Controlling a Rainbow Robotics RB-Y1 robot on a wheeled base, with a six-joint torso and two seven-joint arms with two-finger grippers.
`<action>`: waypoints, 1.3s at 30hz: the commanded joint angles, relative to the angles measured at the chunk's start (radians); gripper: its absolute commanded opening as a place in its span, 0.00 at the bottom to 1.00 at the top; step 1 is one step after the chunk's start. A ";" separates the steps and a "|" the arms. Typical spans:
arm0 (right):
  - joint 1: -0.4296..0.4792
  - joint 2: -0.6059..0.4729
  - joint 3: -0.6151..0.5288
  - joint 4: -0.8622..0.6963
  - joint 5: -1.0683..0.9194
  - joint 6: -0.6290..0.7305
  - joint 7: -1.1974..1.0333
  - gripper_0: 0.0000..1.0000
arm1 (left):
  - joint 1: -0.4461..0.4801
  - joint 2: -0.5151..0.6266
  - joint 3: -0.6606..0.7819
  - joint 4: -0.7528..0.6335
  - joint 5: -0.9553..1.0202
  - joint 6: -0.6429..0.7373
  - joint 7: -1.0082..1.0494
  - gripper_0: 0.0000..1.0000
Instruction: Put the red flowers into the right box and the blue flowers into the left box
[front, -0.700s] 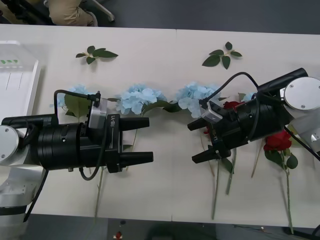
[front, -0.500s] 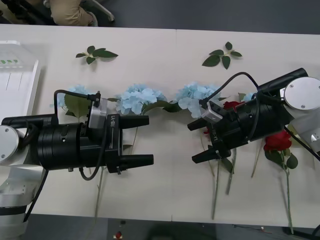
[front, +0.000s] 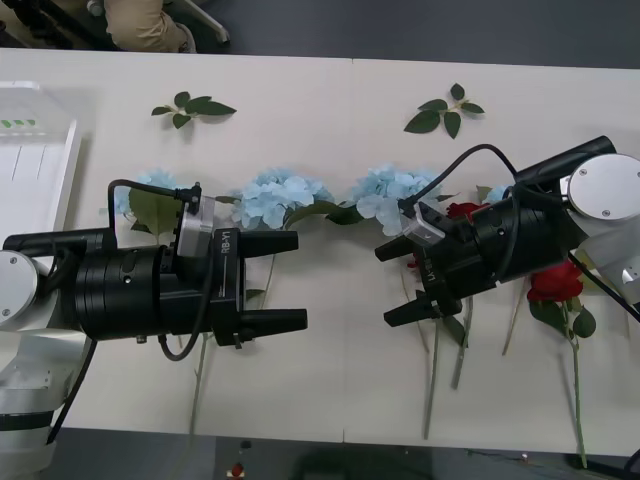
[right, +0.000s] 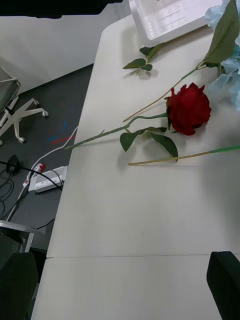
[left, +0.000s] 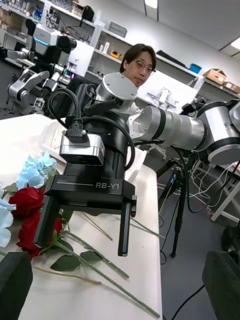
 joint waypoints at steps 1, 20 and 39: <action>-0.014 0.001 -0.012 -0.028 -0.002 0.000 -0.013 1.00 | -0.028 0.003 0.009 -0.028 0.009 0.012 -0.005 1.00; -0.014 0.001 -0.012 -0.028 -0.002 0.000 -0.013 1.00 | -0.028 0.003 0.009 -0.028 0.009 0.012 -0.005 1.00; -0.014 0.001 -0.012 -0.028 -0.002 0.000 -0.013 1.00 | -0.028 0.003 0.009 -0.028 0.009 0.012 -0.005 1.00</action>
